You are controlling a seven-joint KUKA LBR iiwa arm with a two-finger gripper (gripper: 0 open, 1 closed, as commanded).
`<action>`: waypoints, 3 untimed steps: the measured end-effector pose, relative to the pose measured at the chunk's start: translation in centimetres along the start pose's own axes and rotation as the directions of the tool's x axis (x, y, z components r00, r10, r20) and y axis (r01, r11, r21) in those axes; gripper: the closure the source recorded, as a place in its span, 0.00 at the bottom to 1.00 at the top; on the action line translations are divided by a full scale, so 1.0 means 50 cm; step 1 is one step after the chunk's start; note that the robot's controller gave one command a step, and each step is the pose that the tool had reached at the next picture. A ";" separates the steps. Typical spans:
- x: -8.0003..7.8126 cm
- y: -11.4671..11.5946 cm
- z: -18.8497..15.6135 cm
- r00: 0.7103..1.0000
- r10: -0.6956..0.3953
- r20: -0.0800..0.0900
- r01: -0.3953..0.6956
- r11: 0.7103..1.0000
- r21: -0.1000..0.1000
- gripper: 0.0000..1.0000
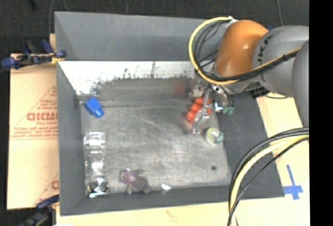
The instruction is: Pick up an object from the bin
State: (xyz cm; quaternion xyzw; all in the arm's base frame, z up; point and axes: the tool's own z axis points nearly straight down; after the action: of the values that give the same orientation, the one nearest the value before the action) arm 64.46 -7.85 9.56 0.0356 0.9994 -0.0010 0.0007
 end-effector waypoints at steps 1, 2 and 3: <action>0.040 -0.068 0.006 0.997 0.072 0.002 -0.072 0.997 -0.005 0.00; 0.038 -0.067 0.004 0.998 0.069 0.006 -0.069 0.998 -0.004 1.00; 0.056 -0.124 -0.270 1.000 -0.017 0.012 0.017 1.000 0.003 1.00</action>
Offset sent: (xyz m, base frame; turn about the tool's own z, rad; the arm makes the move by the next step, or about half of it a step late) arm -0.0234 -0.0322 -0.0042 0.0721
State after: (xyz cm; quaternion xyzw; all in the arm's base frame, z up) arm 61.22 -13.81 23.07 0.0270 0.9996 -0.0026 0.0068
